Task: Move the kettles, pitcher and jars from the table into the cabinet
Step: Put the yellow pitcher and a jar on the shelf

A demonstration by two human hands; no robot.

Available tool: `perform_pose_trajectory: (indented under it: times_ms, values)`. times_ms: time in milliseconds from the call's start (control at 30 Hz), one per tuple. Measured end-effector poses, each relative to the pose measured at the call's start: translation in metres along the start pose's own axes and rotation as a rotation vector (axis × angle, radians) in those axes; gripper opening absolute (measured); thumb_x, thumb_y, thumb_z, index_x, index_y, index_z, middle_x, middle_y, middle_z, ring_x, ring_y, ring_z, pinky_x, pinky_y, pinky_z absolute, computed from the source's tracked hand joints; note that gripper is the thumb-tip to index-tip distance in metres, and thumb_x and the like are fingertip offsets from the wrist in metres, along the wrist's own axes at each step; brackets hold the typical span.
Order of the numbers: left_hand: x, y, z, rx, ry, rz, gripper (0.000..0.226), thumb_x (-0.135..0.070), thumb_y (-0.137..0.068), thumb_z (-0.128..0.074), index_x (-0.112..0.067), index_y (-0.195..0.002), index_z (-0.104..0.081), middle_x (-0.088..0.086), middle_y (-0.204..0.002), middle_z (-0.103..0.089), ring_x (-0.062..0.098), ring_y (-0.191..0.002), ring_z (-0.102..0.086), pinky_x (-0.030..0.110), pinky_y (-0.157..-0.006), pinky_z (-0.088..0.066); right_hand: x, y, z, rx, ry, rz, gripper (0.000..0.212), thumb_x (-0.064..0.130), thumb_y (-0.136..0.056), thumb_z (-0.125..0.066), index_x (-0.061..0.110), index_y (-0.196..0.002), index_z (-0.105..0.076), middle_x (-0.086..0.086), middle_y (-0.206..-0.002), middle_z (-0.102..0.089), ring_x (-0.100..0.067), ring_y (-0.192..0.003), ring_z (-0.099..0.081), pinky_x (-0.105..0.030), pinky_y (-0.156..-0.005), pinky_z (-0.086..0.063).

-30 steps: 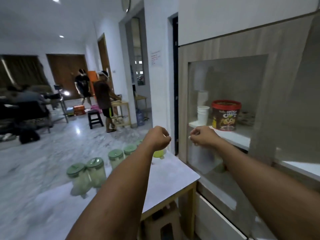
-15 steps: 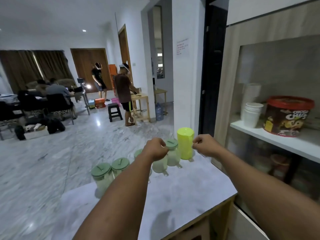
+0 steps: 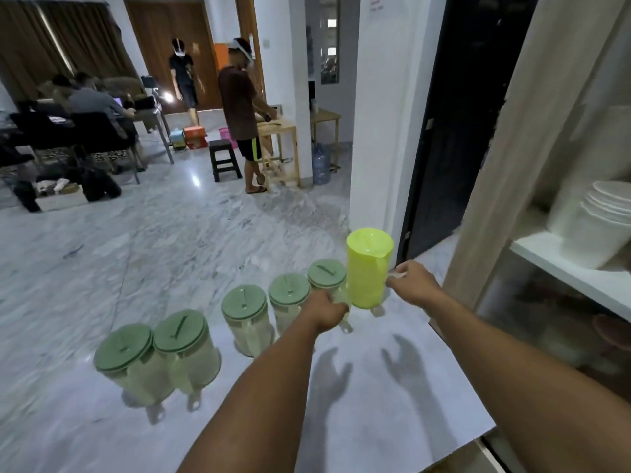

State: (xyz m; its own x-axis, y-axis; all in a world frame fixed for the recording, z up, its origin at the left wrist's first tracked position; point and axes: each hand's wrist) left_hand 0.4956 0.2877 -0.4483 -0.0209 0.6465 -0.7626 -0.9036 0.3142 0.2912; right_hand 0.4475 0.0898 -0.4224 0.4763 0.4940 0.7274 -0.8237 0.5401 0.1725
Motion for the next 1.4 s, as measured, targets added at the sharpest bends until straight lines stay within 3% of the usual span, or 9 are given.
perform_pose_trajectory:
  times_ms: [67,167,333,533,767,933,1133,1267,1400]
  values:
    - [-0.005,-0.025,-0.015,0.037,0.072,0.080,0.018,-0.021,-0.090,-0.067,-0.009,-0.103,-0.065,0.006,-0.096,-0.056,0.025,-0.090,-0.059,0.027,-0.072,-0.038,-0.004,-0.040,-0.006,0.008,-0.028,-0.035,0.055,0.032,-0.087,-0.067,0.010,-0.134,-0.049,-0.012,-0.133,-0.056,-0.029,-0.115,-0.055,-0.035,-0.084,-0.045]
    - [0.001,-0.067,-0.039,0.031,0.187,0.201,0.062,-0.042,-0.073,-0.073,-0.009,-0.125,-0.062,0.007,-0.127,-0.065,0.026,-0.112,-0.063,0.032,-0.094,-0.050,-0.005,-0.083,-0.016,0.012,-0.083,-0.095,0.063,0.030,-0.089,-0.068,0.007,-0.142,-0.044,-0.014,-0.142,-0.052,-0.033,-0.126,-0.052,-0.036,-0.091,-0.045]
    - [0.010,-0.107,-0.057,0.027,0.363,0.331,0.045,-0.037,-0.083,-0.076,-0.013,-0.118,-0.061,0.010,-0.121,-0.066,0.025,-0.108,-0.064,0.034,-0.088,-0.050,-0.018,-0.130,-0.037,0.127,-0.111,-0.195,0.065,0.045,-0.082,-0.071,0.003,-0.129,-0.055,-0.017,-0.130,-0.060,-0.036,-0.116,-0.058,-0.049,-0.095,-0.052]
    - [0.014,-0.127,-0.069,-0.024,0.526,0.349,0.038,-0.023,-0.088,-0.074,-0.010,-0.122,-0.065,0.005,-0.113,-0.067,0.018,-0.090,-0.060,0.026,-0.076,-0.046,-0.017,-0.142,-0.049,0.174,-0.208,-0.217,0.039,0.033,-0.080,-0.067,0.001,-0.102,-0.067,-0.013,-0.098,-0.071,-0.025,-0.083,-0.061,-0.038,-0.072,-0.053]
    - [0.016,-0.122,-0.082,-0.031,0.734,0.393,0.030,-0.022,-0.087,-0.075,-0.002,-0.111,-0.070,0.005,-0.089,-0.068,0.013,-0.065,-0.057,0.020,-0.051,-0.042,-0.023,-0.128,-0.049,0.255,-0.187,-0.209,0.033,0.028,-0.078,-0.065,0.002,-0.097,-0.070,-0.011,-0.103,-0.070,-0.026,-0.095,-0.063,-0.041,-0.079,-0.059]
    - [0.015,-0.119,-0.089,0.009,0.767,0.410,0.018,-0.027,-0.087,-0.074,-0.022,-0.101,-0.063,-0.001,-0.090,-0.063,0.016,-0.075,-0.050,0.028,-0.062,-0.038,-0.027,-0.116,-0.046,0.283,-0.202,-0.202,0.033,0.028,-0.077,-0.065,0.001,-0.095,-0.072,-0.009,-0.099,-0.072,-0.024,-0.090,-0.064,-0.040,-0.079,-0.060]
    - [0.013,-0.121,-0.089,0.012,0.798,0.404,0.031,-0.024,-0.087,-0.073,-0.021,-0.117,-0.065,-0.002,-0.107,-0.067,0.019,-0.099,-0.057,0.035,-0.091,-0.045,-0.030,-0.114,-0.039,0.337,-0.171,-0.166,0.031,0.026,-0.078,-0.064,0.002,-0.096,-0.071,-0.009,-0.098,-0.075,-0.021,-0.085,-0.061,-0.041,-0.083,-0.059]
    - [0.022,-0.125,-0.093,-0.069,0.791,0.387,0.022,-0.029,-0.084,-0.076,-0.016,-0.094,-0.063,0.002,-0.100,-0.071,0.024,-0.095,-0.062,0.035,-0.081,-0.048,-0.030,-0.116,-0.039,0.335,-0.161,-0.147,0.030,0.028,-0.079,-0.064,0.003,-0.095,-0.071,-0.007,-0.095,-0.075,-0.021,-0.086,-0.062,-0.040,-0.083,-0.058]
    - [0.027,-0.119,-0.089,-0.192,0.728,0.343,0.044,-0.039,-0.078,-0.078,-0.002,-0.096,-0.063,0.011,-0.097,-0.073,0.030,-0.094,-0.067,0.039,-0.086,-0.054,-0.029,-0.113,-0.039,0.269,-0.201,-0.166,0.034,0.029,-0.080,-0.063,0.002,-0.099,-0.069,-0.009,-0.089,-0.076,-0.022,-0.083,-0.064,-0.036,-0.074,-0.055]
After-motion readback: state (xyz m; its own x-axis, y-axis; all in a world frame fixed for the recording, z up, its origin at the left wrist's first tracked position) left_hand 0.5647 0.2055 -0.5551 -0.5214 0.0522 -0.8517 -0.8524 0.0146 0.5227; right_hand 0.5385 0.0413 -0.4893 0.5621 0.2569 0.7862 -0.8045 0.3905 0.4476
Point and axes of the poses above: each hand's wrist, its own y-axis away from the middle knuckle, its own z-axis out of the back of the hand, x = y × z
